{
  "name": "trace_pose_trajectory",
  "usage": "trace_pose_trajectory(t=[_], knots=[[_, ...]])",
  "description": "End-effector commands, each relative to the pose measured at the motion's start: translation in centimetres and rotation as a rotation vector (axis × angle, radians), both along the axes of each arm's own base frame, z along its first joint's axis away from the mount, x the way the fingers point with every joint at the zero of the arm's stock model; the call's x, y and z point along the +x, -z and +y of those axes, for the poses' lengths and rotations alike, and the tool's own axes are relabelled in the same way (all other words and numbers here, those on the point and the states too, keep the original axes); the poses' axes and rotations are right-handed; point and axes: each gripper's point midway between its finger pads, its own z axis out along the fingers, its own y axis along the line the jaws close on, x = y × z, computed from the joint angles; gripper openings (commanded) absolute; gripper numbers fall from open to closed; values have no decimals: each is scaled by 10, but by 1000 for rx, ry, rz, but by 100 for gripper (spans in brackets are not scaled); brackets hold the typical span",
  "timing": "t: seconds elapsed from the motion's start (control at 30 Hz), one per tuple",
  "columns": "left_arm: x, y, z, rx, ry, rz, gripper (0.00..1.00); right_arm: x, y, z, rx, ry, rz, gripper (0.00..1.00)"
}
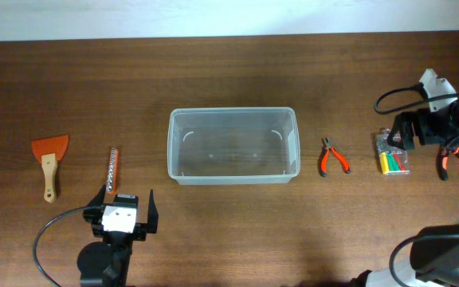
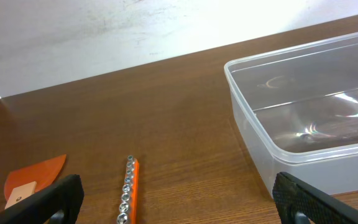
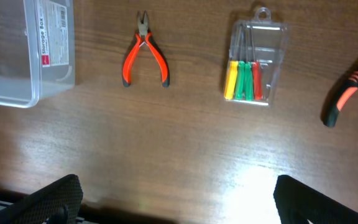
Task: Pack container
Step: 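Move the right gripper toward the black-orange needle-nose pliers at far right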
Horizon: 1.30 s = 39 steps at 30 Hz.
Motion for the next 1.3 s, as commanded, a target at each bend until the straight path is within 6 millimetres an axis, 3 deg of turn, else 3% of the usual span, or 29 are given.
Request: trace_pose_trajectory(t=[0.0,0.23,0.4,0.53,0.6,0.7,0.77,1.07,1.27], knots=[[0,1,-1,-7,4,-3,99,10,-1,0,22,-10,-27,99],[0,1,-1,-7,4,-3,99,18,-3,6,61,-17,-65,99],[0,1,-1,-7,4,-3,99,27,-11,28,195,-34,-126,99],[0,1,-1,-7,4,-3,99,38,-15,27,200,-28,-172,99],[0,1,-1,-7,4,-3,99,42,-11,14,137,35,-166,99],[0,1,-1,-7,4,-3,99,42,-5,-48,-117,361,-125,99],[0,1,-1,-7,4,-3,99,39,-8,-75,-214,485,-129,99],[0,1,-1,-7,4,-3,99,32,-5,-128,-271,497,-163,99],[0,1,-1,-7,4,-3,99,16,30,-157,-222,573,-54,99]])
